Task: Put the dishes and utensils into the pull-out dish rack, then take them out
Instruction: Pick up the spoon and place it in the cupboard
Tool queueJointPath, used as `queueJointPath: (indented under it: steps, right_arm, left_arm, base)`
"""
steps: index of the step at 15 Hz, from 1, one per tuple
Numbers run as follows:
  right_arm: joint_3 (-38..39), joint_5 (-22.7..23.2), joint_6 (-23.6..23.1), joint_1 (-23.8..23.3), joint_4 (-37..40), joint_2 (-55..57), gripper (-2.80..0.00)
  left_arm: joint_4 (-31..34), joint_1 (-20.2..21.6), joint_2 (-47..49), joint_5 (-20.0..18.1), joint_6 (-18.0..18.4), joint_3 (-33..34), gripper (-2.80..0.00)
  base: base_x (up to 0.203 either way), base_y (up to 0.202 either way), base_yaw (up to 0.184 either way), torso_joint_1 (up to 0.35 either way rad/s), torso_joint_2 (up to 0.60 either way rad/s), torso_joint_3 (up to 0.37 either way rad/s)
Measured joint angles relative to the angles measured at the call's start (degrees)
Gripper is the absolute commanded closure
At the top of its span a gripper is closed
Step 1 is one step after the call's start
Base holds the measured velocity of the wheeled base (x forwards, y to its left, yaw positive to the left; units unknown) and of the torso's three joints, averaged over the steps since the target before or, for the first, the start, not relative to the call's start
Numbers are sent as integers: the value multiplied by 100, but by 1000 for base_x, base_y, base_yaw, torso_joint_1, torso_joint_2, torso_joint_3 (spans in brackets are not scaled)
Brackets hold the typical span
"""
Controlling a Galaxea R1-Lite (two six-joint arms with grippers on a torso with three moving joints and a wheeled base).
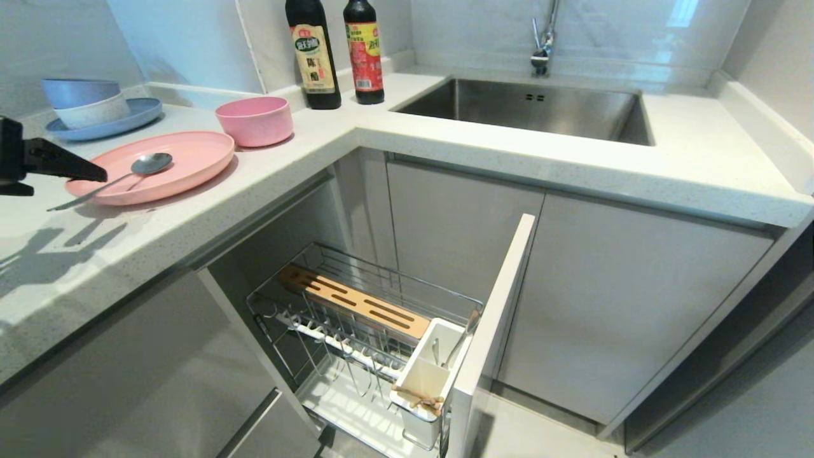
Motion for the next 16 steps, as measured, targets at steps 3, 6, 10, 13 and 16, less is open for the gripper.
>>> queueJointPath:
  steps: [3,6,10,13,16]
  right_arm:
    - [0,0,2,0,0,0,0]
    - [0,0,0,0,0,0,0]
    - [0,0,0,0,0,0,0]
    - [0,0,2,0,0,0,0]
    - [0,0,1,2,0,0,0]
  left_arm:
    - [-430,-113,110,-6,-276,13,-280]
    - [-634,-170,221,0,-438,28,-280]
    - [-635,-304,358,-1,-463,22,-280]
    - [-642,-365,432,-9,-472,16,-280]
    - [-643,-410,483,-11,-474,11,-280]
  base:
    - [0,0,0,0,0,0]
    - [0,0,0,0,0,0]
    - [0,0,0,0,0,0]
    - [0,0,0,0,0,0]
    - [0,0,0,0,0,0]
